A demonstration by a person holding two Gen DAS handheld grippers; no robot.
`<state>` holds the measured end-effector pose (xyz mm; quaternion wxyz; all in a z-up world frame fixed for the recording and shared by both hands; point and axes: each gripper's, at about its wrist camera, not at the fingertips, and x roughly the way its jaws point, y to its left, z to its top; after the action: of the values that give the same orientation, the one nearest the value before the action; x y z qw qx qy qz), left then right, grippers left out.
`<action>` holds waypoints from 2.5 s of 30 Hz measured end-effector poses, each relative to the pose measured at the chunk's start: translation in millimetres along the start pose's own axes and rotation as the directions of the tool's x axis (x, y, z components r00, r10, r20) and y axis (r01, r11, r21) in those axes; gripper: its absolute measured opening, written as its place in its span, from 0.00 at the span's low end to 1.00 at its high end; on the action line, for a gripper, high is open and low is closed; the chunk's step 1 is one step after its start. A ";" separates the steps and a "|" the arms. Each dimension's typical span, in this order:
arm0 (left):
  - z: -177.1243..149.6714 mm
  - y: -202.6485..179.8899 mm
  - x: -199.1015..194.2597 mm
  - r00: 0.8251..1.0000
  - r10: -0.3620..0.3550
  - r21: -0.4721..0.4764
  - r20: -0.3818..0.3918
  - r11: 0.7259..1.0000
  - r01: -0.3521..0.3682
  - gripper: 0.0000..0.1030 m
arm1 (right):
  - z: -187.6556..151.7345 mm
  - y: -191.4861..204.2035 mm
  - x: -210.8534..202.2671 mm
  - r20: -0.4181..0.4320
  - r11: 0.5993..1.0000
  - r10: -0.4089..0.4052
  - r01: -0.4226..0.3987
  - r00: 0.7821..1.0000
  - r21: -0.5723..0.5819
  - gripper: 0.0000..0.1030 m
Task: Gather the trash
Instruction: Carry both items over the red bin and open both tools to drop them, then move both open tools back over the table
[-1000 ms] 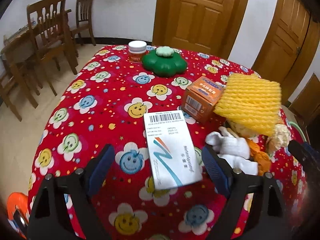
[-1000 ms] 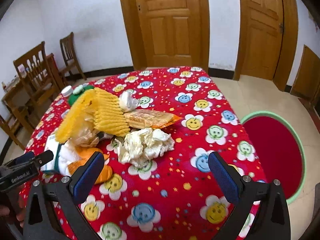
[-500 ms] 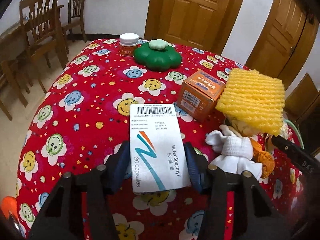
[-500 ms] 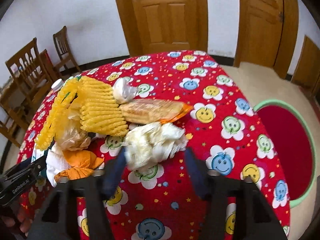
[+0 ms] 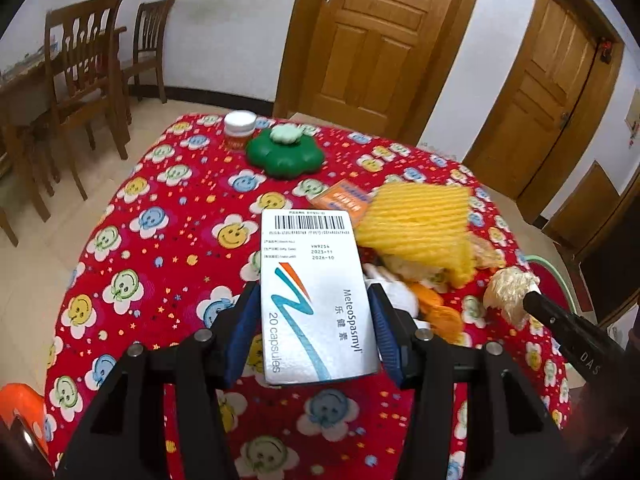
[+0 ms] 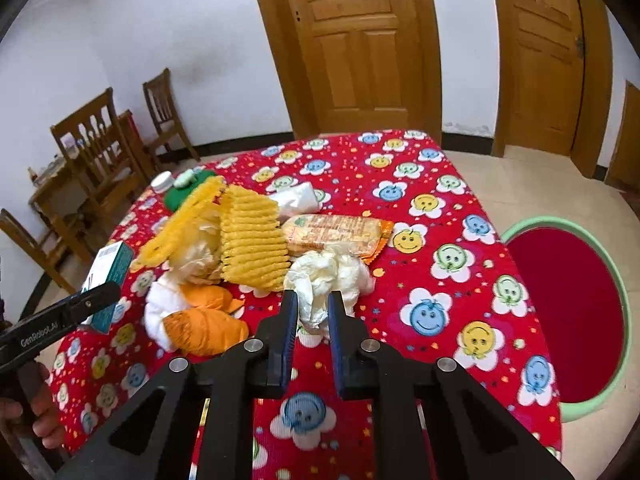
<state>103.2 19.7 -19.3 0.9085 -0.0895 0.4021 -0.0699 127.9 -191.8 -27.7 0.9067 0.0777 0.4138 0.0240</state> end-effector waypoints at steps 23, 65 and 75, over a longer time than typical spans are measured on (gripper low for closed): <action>5.0 -120.6 -14.5 0.970 -0.234 0.165 -0.068 0.956 0.242 0.53 | -1.6 -69.0 -84.0 0.150 0.994 -0.030 0.014 0.988 0.110 0.10; -27.2 -329.0 89.5 0.883 -0.340 0.381 -0.323 0.808 0.450 0.54 | -55.5 -238.2 -80.4 0.070 0.888 -0.216 0.166 0.974 0.430 0.25; -23.5 -318.3 79.4 0.883 -0.351 0.352 -0.311 0.821 0.450 0.55 | -57.5 -237.0 -89.6 0.083 0.884 -0.220 0.163 0.972 0.438 0.25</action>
<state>121.3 -308.7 -22.2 0.8175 0.0308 0.4531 -0.3541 20.8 -428.4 -36.0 0.8904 0.2347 0.3545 -0.1625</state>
